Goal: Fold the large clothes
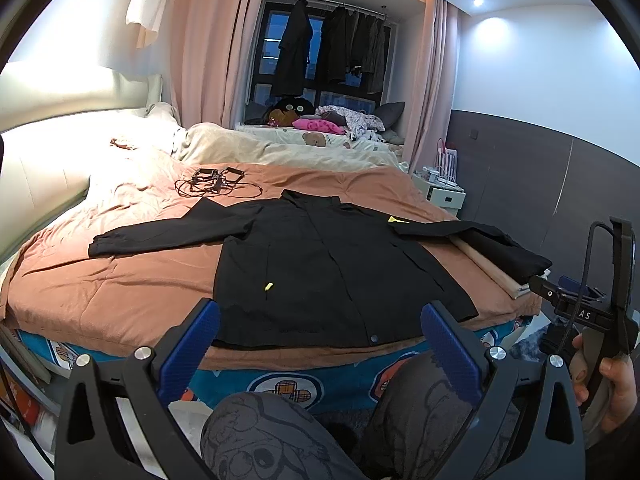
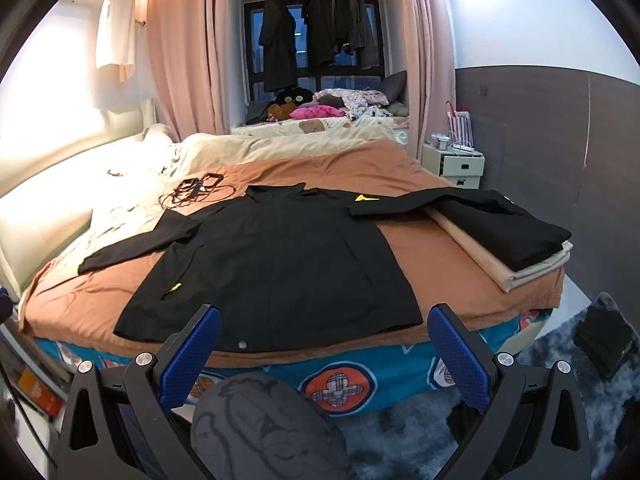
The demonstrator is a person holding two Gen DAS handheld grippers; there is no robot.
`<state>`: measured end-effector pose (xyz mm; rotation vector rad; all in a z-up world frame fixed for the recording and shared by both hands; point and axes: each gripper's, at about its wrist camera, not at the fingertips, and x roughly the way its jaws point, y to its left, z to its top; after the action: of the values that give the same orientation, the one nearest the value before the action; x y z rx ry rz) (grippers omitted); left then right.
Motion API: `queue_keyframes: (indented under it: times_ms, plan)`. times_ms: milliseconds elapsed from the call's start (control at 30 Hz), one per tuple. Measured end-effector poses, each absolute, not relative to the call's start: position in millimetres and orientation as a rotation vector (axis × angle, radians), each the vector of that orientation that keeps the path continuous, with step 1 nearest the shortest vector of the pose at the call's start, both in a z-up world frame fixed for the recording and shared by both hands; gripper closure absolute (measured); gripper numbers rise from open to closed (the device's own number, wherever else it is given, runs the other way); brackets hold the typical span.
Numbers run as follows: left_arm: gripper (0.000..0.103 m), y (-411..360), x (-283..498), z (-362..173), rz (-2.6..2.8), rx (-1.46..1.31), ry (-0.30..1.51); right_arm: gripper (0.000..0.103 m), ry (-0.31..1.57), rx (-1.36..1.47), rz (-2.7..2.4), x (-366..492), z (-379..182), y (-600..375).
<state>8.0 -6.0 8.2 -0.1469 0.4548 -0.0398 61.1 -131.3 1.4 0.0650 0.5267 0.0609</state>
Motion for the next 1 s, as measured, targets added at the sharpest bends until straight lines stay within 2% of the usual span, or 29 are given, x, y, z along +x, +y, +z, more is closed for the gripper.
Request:
queue_keyframes:
  times_ms: [400,700,1000]
  plan:
    - [0.0,12,58,11,0.004,-0.159,0.467,0.0,0.544,0.041,0.079,118,-1,-125]
    - [0.0,55,119,0,0.075,-0.186,0.498,0.0,0.585,0.062,0.133,193,-9,-97]
    - [0.011,112,179,-23,0.166,-0.229,0.573,0.0,0.633,0.088,0.227,275,-28,-52]
